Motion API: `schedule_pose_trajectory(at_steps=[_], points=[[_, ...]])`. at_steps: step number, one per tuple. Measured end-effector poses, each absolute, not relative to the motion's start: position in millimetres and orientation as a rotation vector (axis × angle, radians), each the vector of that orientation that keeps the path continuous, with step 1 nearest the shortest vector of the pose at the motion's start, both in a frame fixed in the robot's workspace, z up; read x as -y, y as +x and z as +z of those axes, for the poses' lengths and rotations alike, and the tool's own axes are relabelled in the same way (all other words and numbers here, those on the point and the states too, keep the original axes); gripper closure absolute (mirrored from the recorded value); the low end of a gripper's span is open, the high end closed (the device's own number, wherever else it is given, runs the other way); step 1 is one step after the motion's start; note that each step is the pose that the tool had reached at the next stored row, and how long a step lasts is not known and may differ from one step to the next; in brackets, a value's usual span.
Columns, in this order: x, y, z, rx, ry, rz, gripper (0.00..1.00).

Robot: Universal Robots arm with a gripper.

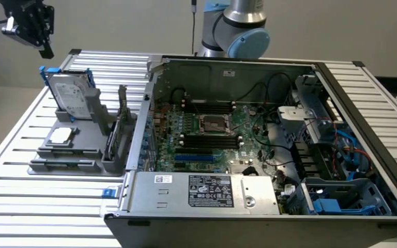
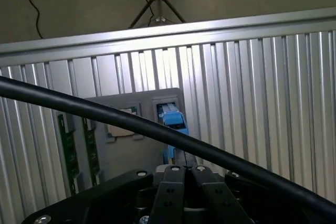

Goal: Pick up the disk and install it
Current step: 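Pick up the disk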

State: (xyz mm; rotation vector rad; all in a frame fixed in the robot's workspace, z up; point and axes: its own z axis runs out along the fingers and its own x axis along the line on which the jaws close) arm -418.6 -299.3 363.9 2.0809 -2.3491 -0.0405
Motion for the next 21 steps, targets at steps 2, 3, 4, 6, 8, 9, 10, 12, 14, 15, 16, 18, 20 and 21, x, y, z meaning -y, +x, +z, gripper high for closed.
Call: schedule_pose_trajectory(at_steps=[2, 3, 4, 6, 8, 9, 10, 12, 14, 15, 16, 18, 20, 21], points=[[299, -419, 364, 2.348, 2.08, -0.038, 0.89], [299, -419, 364, 2.348, 2.08, -0.037, 0.88], [299, -419, 364, 2.348, 2.08, -0.037, 0.83], [299, -419, 364, 2.348, 2.079, -0.037, 0.76], [299, -419, 363, 2.345, 2.081, -0.035, 0.64], [299, -419, 362, 2.342, 2.085, -0.035, 0.64], [299, -419, 361, 2.337, 2.089, -0.035, 0.58], [299, -419, 358, 2.327, 2.1, -0.033, 0.52], [299, -419, 355, 2.316, 2.109, -0.031, 0.52], [299, -419, 354, 2.312, 2.113, -0.029, 0.52], [299, -419, 353, 2.306, 2.117, -0.027, 0.52], [299, -419, 350, 2.292, 2.13, -0.024, 0.52], [299, -419, 347, 2.274, 2.146, -0.021, 0.52], [299, -419, 345, 2.262, 2.158, -0.019, 0.52]])
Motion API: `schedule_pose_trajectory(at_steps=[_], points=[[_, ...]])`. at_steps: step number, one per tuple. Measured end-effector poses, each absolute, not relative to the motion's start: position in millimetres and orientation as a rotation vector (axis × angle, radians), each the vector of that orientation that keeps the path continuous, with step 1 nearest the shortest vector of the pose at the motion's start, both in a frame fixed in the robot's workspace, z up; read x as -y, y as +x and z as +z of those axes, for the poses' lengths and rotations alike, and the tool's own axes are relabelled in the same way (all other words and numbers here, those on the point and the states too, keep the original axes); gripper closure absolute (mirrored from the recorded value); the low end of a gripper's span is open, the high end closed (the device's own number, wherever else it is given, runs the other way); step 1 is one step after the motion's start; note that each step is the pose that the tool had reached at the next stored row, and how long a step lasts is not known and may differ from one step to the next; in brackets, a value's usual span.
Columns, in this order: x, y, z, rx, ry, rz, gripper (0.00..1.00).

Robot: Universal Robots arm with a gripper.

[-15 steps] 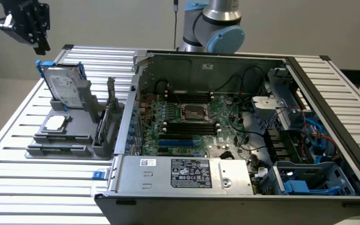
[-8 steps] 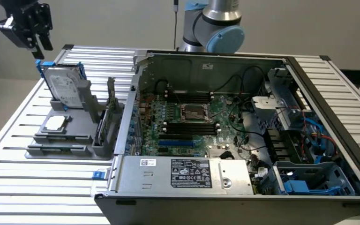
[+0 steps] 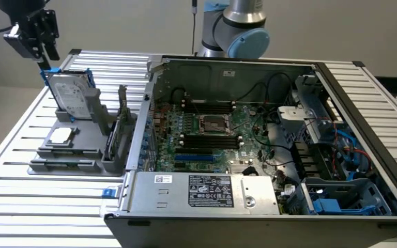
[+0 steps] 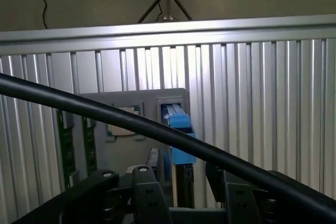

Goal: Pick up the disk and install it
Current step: 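Pick up the disk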

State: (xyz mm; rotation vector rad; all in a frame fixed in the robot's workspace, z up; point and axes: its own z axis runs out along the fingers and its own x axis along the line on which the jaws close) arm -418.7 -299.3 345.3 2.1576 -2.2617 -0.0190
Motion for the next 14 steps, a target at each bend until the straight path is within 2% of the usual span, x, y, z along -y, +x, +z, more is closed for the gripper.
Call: schedule_pose_trajectory(at_steps=[14], points=[[296, -422, 320, 2.206, 2.216, -0.016, 0.52]])
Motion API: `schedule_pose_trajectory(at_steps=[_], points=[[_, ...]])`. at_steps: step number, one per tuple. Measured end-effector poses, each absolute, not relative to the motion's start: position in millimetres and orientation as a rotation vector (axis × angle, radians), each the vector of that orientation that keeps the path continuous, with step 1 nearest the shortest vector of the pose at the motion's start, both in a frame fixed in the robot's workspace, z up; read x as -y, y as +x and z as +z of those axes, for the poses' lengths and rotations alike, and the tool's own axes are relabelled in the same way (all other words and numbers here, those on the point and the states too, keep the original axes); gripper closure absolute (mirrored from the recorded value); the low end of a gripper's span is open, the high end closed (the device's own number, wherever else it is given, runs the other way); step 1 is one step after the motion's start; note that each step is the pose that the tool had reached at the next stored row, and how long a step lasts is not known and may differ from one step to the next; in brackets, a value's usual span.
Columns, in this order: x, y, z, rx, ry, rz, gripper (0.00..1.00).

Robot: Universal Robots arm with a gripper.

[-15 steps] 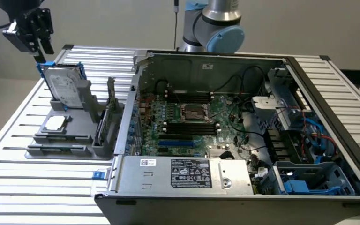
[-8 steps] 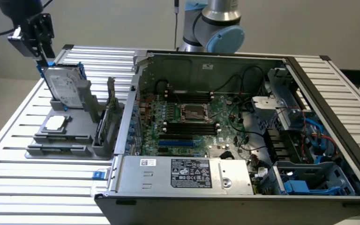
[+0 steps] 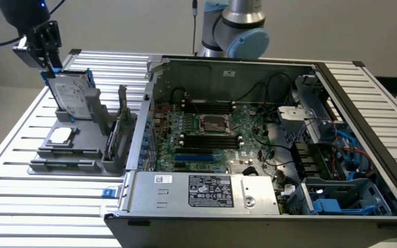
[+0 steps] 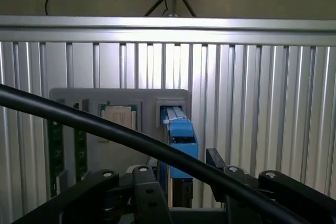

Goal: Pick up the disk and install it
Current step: 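Pick up the disk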

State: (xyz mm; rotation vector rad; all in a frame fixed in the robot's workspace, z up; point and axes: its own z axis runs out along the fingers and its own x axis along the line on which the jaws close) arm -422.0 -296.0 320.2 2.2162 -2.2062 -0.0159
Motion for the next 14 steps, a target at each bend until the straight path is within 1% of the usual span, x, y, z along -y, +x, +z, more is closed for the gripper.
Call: schedule_pose_trajectory(at_steps=[14], points=[[294, -425, 295, 2.206, 2.217, 0.0, 0.52]])
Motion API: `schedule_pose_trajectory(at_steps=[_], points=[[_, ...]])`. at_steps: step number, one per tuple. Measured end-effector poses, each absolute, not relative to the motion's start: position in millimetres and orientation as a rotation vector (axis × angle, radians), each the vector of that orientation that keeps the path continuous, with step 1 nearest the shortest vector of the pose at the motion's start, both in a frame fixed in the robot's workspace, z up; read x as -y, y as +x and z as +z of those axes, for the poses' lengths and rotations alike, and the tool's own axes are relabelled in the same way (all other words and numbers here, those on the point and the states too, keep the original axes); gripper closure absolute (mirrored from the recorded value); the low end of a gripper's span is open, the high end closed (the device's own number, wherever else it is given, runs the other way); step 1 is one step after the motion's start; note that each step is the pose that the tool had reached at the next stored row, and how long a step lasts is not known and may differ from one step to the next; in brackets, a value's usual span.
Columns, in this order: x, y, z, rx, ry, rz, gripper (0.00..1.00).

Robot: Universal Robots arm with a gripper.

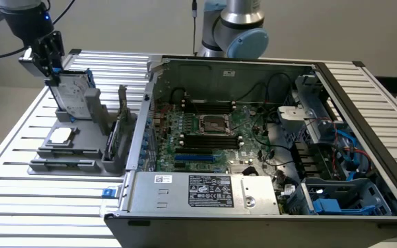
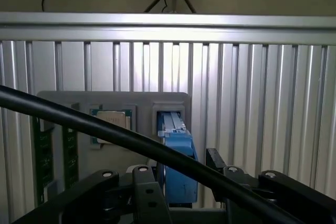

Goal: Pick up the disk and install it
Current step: 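Pick up the disk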

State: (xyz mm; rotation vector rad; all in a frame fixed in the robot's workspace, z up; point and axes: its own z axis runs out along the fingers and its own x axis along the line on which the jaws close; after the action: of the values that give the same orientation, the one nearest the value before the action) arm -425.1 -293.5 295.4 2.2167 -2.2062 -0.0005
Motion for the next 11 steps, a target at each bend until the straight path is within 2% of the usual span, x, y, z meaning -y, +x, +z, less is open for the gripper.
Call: schedule_pose_trajectory(at_steps=[11], points=[[292.8, -425.3, 286.0, 2.202, 2.212, 0.013, 0.52]])
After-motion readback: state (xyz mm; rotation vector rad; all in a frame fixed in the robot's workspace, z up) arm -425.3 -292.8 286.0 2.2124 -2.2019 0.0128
